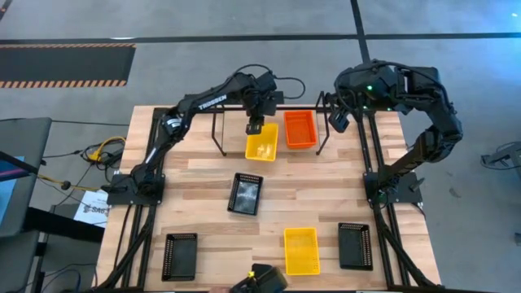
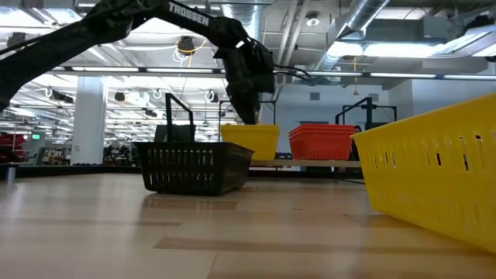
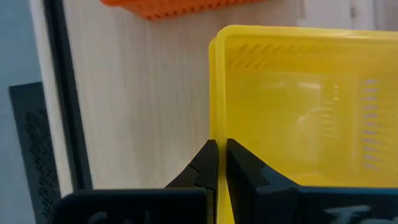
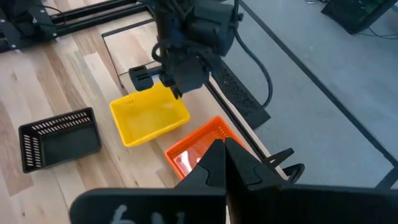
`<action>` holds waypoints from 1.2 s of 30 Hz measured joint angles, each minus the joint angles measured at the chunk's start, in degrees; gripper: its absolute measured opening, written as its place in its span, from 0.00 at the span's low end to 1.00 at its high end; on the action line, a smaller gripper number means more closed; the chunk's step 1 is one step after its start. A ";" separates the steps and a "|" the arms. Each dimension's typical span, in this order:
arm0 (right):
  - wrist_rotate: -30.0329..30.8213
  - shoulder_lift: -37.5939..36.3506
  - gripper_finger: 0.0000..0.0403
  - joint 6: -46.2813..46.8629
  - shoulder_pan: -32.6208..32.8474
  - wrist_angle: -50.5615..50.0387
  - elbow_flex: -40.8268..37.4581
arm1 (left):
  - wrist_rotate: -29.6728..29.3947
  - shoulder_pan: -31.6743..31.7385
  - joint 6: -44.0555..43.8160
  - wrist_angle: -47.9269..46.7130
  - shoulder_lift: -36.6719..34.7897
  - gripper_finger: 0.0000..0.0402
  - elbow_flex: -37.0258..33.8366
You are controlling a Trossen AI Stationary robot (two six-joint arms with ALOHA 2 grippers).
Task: Stack baskets on shelf by color
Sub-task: Stack the top yellow bin on top of the other yellow bin on the shelf, then stack the yellow bin on top of the other stacked yellow bins on the shelf
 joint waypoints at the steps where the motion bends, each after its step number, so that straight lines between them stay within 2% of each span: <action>1: 0.00 -0.01 0.02 0.00 0.00 -0.01 0.00 | -0.16 0.00 0.00 0.35 0.35 0.00 -0.01; 4: -0.02 -0.01 0.02 -0.08 0.00 -0.01 0.00 | -0.91 0.01 -0.43 0.48 0.48 0.00 -0.02; 9: -0.03 -0.01 0.02 -0.28 0.00 0.00 0.00 | -6.12 -0.09 -1.84 3.81 -0.09 0.04 -0.02; 19: -0.02 -0.01 0.02 -0.46 0.00 -0.01 0.00 | -11.44 -0.20 -2.47 6.20 -0.68 0.29 0.60; 25: -0.02 -0.01 0.02 -1.53 0.02 0.00 0.00 | -13.81 -0.37 -6.65 4.44 -1.01 0.37 3.50; 30: -0.02 -0.01 0.02 -2.12 -0.04 -0.01 0.00 | -8.19 -0.63 -12.75 4.37 -7.27 0.38 3.02; 36: 0.04 -0.01 0.02 -4.10 -0.04 -0.01 0.00 | 8.87 -2.41 -23.06 1.27 -14.83 0.38 3.88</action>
